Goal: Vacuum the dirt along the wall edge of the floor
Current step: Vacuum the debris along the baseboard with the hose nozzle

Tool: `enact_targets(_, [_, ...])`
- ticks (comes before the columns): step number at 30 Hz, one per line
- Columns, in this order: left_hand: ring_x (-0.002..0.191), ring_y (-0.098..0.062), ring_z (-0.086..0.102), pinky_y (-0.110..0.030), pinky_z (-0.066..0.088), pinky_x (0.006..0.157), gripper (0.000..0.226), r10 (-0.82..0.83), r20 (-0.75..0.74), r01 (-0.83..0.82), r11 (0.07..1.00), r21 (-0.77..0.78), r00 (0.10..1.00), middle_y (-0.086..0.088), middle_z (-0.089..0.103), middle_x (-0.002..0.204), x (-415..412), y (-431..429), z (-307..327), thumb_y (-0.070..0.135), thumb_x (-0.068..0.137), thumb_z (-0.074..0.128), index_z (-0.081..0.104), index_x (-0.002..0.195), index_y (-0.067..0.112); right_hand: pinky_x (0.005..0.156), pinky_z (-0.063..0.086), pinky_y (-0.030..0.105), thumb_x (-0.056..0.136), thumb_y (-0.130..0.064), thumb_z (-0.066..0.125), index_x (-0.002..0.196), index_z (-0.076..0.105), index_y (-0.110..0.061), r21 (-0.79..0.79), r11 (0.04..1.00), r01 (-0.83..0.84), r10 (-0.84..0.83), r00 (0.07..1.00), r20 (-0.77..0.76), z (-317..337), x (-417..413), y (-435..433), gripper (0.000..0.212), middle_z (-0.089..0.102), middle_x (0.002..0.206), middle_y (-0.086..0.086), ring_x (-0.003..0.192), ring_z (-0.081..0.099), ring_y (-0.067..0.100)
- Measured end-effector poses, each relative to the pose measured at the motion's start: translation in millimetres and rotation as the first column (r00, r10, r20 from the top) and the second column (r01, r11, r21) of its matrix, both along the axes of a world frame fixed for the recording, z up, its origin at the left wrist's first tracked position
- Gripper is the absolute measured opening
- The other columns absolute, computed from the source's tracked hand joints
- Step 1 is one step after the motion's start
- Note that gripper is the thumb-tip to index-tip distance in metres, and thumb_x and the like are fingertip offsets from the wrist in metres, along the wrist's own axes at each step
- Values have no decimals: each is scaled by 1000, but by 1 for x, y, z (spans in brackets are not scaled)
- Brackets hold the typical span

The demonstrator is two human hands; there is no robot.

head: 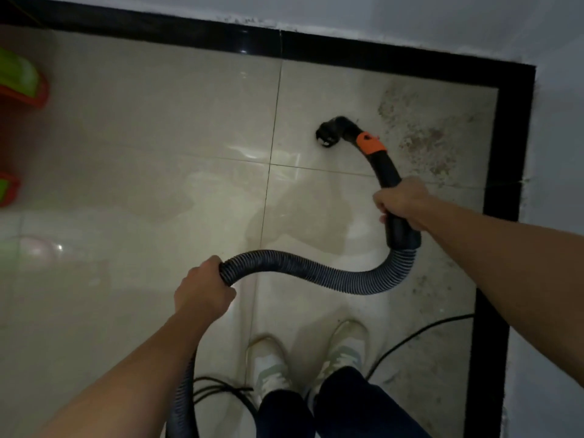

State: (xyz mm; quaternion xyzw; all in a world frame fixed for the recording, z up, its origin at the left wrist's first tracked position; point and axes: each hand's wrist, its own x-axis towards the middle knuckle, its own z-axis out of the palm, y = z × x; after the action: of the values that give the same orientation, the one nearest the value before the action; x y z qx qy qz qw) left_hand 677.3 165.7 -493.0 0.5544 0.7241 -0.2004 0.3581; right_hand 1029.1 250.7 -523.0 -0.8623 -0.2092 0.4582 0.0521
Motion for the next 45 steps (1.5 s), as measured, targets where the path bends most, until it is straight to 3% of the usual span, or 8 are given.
enact_targets(5, [71, -20, 54, -28, 40, 60, 21, -49, -24, 47, 997, -65, 999, 2, 54, 79, -1, -18, 5, 17, 77, 65, 49, 91, 20, 61, 62, 40, 75, -9, 71, 104, 58, -3, -74, 956, -285, 281, 957, -67, 12, -22, -30, 33, 68, 82, 17, 58, 70, 27])
enact_targets(14, [77, -23, 58, -31, 45, 63, 24, 133, -19, -133, 991, -28, 991, -5, 58, 90, 8, -14, -14, 15, 82, 63, 43, 96, 16, 53, 60, 36, 72, -1, 68, 113, 58, 1, 101, 974, -203, 204, 979, 3, 4, -31, 87, 42, 64, 86, 17, 59, 67, 29])
enact_targets(20, [71, -15, 52, -27, 40, 60, 22, 22, 17, -21, 997, -80, 1000, 5, 52, 80, 24, -20, -11, 18, 81, 63, 44, 93, 21, 65, 63, 48, 76, -16, 69, 103, 53, -5, -35, 820, -571, 572, 820, 36, 16, -26, 59, 33, 67, 80, 16, 57, 71, 29])
enact_targets(28, [68, -13, 51, -25, 37, 55, 25, 1, 93, 0, 1000, -18, 996, 10, 46, 73, 58, -9, -27, 17, 80, 63, 42, 92, 21, 68, 60, 46, 84, -15, 69, 123, 53, 1, -8, 995, -97, 97, 979, 182, -4, 72, 72, 45, 63, 99, 20, 80, 67, 37])
enact_targets(31, [70, -13, 52, -25, 38, 57, 24, -23, 96, 25, 999, -23, 995, 8, 48, 75, 67, -8, -30, 17, 81, 63, 43, 93, 21, 75, 60, 50, 82, -15, 69, 115, 52, -2, -15, 987, -160, 160, 966, 203, 1, 75, 62, 39, 61, 97, 19, 84, 66, 37])
enact_targets(34, [71, -12, 51, -23, 38, 58, 25, -38, 68, 42, 997, -63, 997, 8, 47, 78, 65, -18, -13, 17, 82, 62, 41, 94, 22, 54, 55, 33, 78, -17, 70, 88, 50, -6, -27, 971, -238, 239, 952, 190, 15, 65, 22, 25, 58, 80, 11, 69, 63, 28])
enact_targets(38, [75, -15, 52, -27, 41, 60, 22, -57, 29, 60, 988, -139, 998, 7, 50, 82, 47, -41, 25, 16, 81, 57, 41, 94, 22, 34, 42, 19, 75, -9, 72, 83, 61, -4, -55, 993, -109, 108, 994, -23, 53, 65, 0, 15, 65, 51, 6, 41, 62, 16])
enact_targets(45, [113, -22, 52, -33, 45, 88, 35, -17, -47, 8, 983, -186, 999, -3, 50, 122, 55, -37, 104, 26, 91, 54, 42, 124, 19, 57, 50, 27, 82, -17, 69, 75, 62, -10, 44, 998, -47, 60, 927, -371, 169, 75, 34, 12, 66, 58, 2, 48, 62, 10])
